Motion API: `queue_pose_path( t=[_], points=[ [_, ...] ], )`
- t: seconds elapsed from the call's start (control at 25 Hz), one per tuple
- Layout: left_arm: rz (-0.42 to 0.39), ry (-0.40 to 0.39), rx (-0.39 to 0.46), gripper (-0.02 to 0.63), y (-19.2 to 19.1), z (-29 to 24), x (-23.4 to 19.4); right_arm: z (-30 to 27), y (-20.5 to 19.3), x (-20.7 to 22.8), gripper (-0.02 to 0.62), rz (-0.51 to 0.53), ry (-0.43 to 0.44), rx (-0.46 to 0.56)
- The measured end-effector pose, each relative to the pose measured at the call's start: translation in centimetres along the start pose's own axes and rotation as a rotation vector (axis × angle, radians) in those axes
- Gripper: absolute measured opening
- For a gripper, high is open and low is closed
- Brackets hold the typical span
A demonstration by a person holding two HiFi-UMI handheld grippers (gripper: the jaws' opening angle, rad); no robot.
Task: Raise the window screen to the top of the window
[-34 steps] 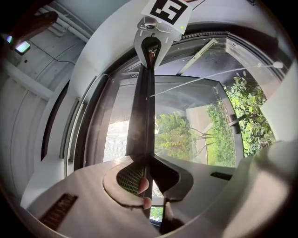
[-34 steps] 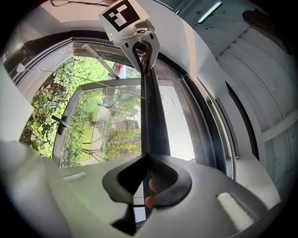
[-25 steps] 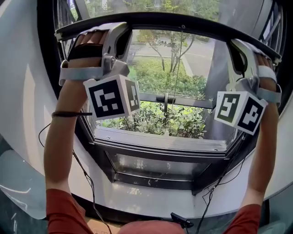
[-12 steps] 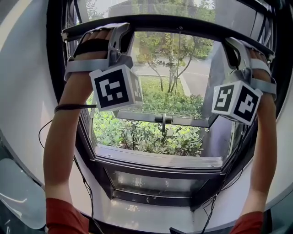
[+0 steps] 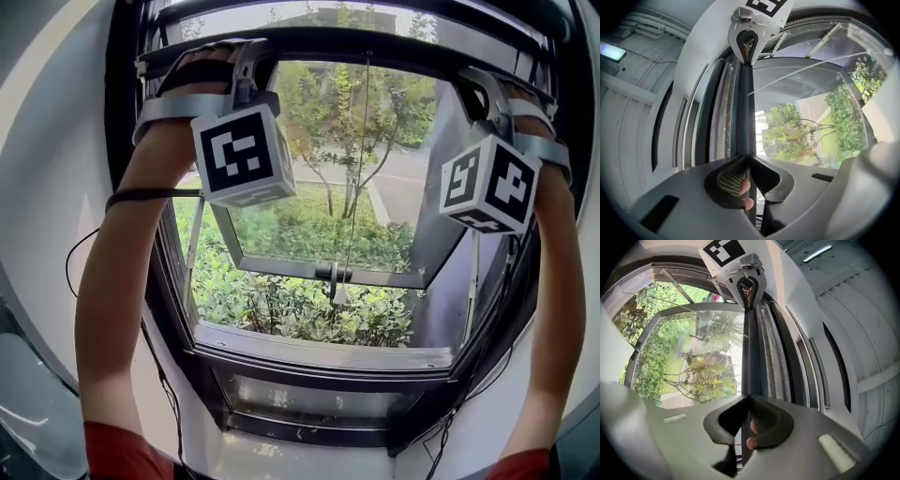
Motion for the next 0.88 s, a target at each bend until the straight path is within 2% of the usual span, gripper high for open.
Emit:
queue_pose_path(
  t=[0.16, 0.32, 0.48, 0.88],
  points=[
    [-0.023, 0.033, -0.009, 0.037, -0.2, -0.5, -0.7, -0.6, 0.1, 0.6, 0.034, -0.001, 0.006, -0.013],
    [0.018, 0.066, 0.022, 0.037, 0.3, -1.9, -3.2, -2.2, 0.1, 2.9, 0.034, -0.003, 0.018, -0.027],
    [-0.016, 0.082, -0.016, 0.037, -0.2, -2.6, -4.0, -2.7, -0.1, 3.8, 0.034, -0.006, 0.031, -0.038],
    [0.009, 0.12, -0.052, 0.038, 0.7, -6.5, -8.0, -6.3, -1.6, 7.4, 0.035, -0.008, 0.058, -0.083]
  ],
)
Point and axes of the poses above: the fingertips, and each gripper's own axes: z backward along the fingers, x to its right, y out of its top, the point moved 1 cm from there along z, backward along the fingers, and after that the axes turned 9 degrees about z, right-handed, at the moved point
